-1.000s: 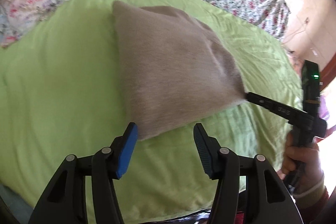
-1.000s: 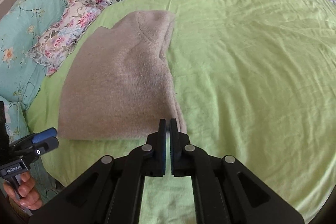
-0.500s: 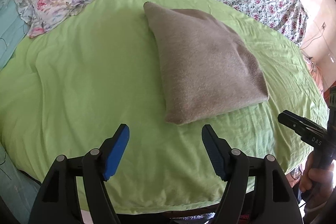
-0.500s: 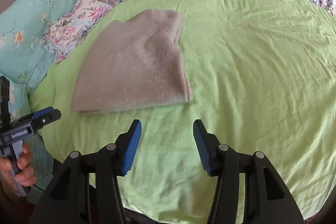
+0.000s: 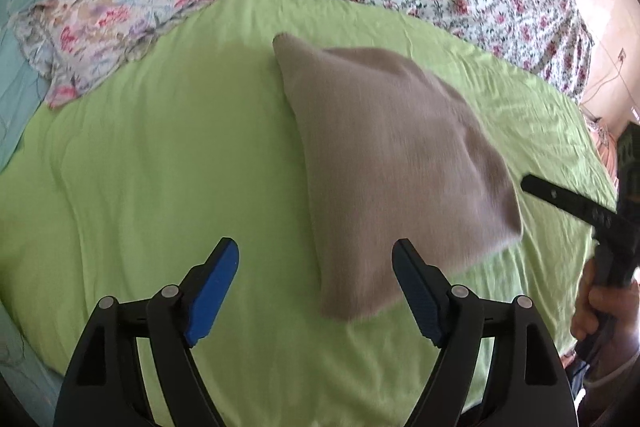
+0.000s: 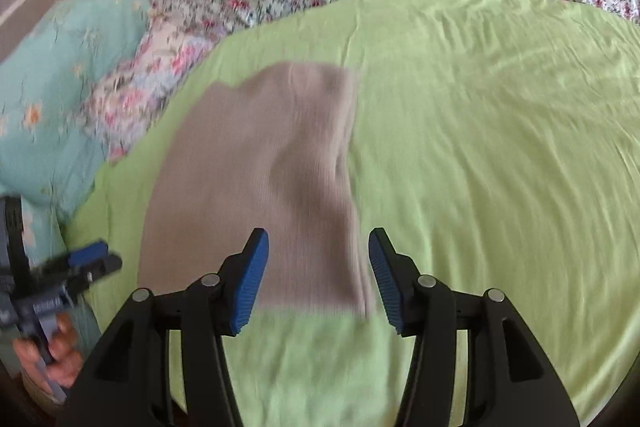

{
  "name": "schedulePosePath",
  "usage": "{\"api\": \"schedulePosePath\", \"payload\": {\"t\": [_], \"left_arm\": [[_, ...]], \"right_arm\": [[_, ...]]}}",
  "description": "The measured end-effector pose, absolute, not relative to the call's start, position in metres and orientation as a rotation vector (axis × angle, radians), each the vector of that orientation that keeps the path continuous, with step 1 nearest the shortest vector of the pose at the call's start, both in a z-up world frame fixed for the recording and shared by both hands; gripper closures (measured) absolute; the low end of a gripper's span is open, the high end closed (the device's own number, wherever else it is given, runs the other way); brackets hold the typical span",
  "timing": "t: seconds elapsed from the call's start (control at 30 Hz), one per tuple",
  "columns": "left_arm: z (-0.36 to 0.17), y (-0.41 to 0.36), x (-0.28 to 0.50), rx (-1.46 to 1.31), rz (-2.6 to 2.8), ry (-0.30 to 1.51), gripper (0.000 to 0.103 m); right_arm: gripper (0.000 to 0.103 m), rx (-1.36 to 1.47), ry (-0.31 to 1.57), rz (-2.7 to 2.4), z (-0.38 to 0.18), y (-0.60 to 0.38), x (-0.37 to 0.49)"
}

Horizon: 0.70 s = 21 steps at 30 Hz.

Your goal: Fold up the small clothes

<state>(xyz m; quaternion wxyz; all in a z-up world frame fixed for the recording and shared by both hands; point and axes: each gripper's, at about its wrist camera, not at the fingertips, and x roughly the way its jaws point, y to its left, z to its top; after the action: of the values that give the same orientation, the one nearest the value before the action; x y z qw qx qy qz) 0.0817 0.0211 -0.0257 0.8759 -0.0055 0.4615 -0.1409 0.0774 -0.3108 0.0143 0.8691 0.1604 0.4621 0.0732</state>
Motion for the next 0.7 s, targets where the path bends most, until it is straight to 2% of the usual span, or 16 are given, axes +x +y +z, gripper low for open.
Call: {"api": "schedulePosePath", "payload": {"t": [0.4,0.43,0.47,0.6,0.7], "left_arm": [[-0.040,0.017,0.164,-0.075,-0.212,0.997,0.023],[-0.042,0.017,0.168,-0.075,-0.210,0.997,0.022],[-0.043,0.015,0.172,-0.068,-0.204,0.995,0.022],[-0.044,0.007,0.180,-0.016,-0.196,0.977,0.020],[-0.052,0.001,0.184,-0.004,-0.188,0.992,0.018]], "right_arm": [[0.049,0.605,1.029,0.236,-0.039,-0.346,0.246],[0.060,0.621,1.044,0.277,-0.044,-0.343,0.256],[0.092,0.621,1.045,0.305,-0.045,-0.340,0.261],[0.091,0.551,0.903,0.290,-0.014,-0.341,0.248],[0.091,0.456,0.932,0.210,-0.020,-0.335,0.246]]}}
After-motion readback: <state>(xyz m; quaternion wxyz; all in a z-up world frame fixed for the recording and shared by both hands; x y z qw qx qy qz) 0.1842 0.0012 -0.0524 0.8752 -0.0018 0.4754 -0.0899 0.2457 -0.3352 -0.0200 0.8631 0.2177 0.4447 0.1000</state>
